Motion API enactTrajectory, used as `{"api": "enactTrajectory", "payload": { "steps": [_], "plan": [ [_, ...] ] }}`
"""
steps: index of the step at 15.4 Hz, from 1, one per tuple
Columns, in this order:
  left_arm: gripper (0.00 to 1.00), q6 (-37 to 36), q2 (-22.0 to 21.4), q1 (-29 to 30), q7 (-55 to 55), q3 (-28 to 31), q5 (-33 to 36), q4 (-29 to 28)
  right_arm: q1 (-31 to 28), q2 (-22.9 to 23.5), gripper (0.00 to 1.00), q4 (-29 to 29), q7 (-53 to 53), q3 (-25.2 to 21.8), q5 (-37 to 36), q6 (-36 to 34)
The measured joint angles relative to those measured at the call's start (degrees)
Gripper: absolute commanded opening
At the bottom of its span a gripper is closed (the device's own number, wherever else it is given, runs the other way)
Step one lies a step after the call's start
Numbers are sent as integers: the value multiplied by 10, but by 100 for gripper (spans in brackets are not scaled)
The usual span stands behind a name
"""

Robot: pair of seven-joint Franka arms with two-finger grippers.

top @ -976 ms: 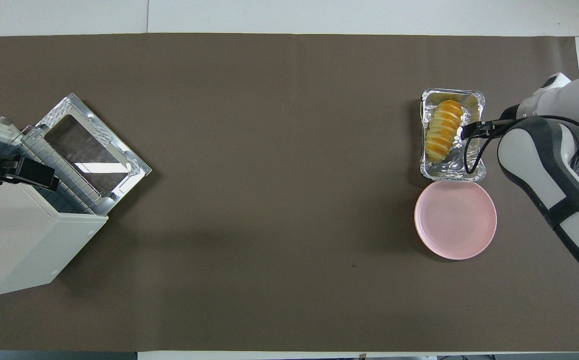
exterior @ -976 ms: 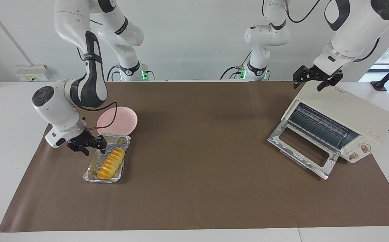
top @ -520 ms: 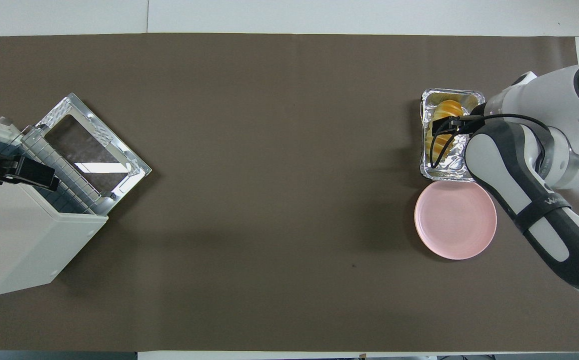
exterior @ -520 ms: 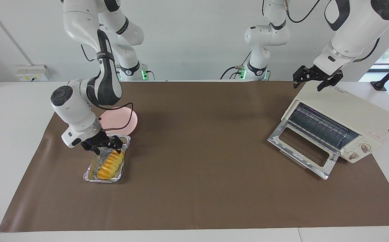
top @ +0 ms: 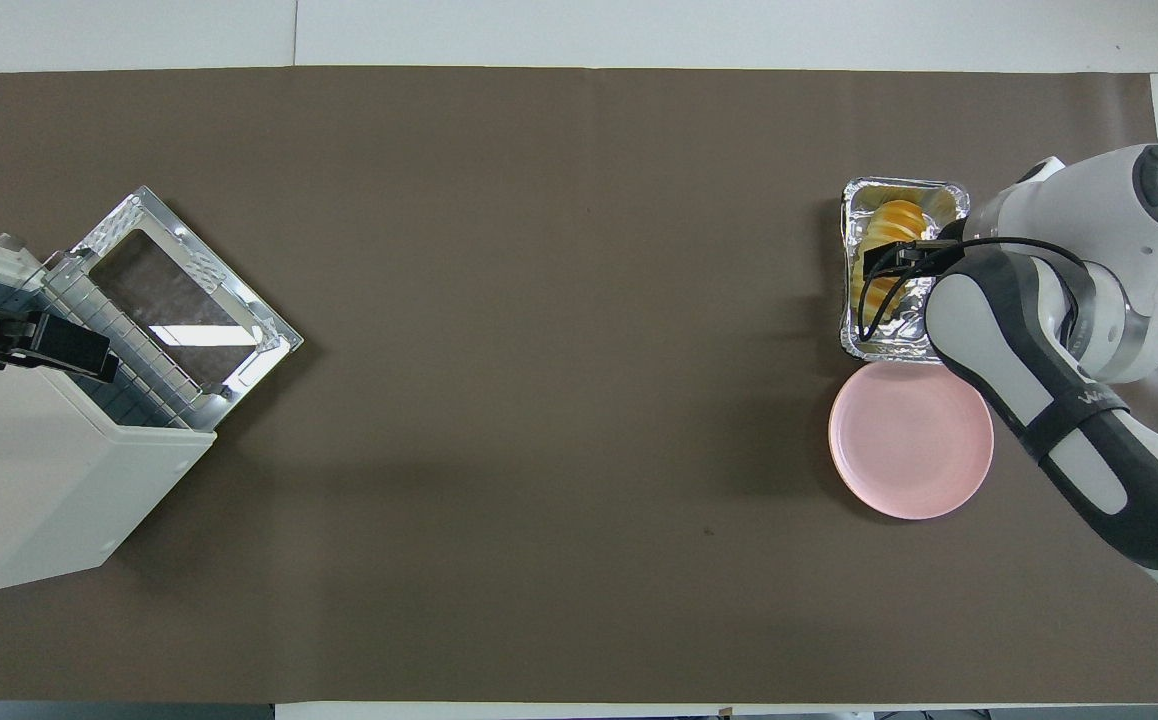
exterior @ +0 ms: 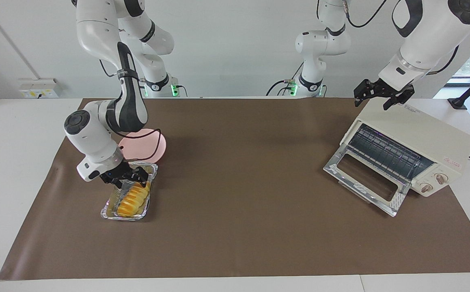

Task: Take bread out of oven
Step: 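Grasp the yellow bread slices in the tray with the right gripper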

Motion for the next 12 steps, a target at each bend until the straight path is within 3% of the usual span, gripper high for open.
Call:
{"api": "enactTrajectory", "payload": {
  "steps": [2, 6, 8, 11, 12],
  "plan": [
    [100, 0, 0, 0, 0, 0, 0, 0, 0, 0, 88, -5, 0, 0, 0, 10],
    [100, 0, 0, 0, 0, 0, 0, 0, 0, 2, 76, -28, 0, 0, 0, 49],
    [100, 0, 0, 0, 0, 0, 0, 0, 0, 2, 51, -32, 0, 0, 0, 53],
    [100, 0, 0, 0, 0, 0, 0, 0, 0, 2, 3, -32, 0, 1, 0, 53],
    [100, 0, 0, 0, 0, 0, 0, 0, 1, 2, 0, -32, 0, 1, 0, 53]
  ]
}}
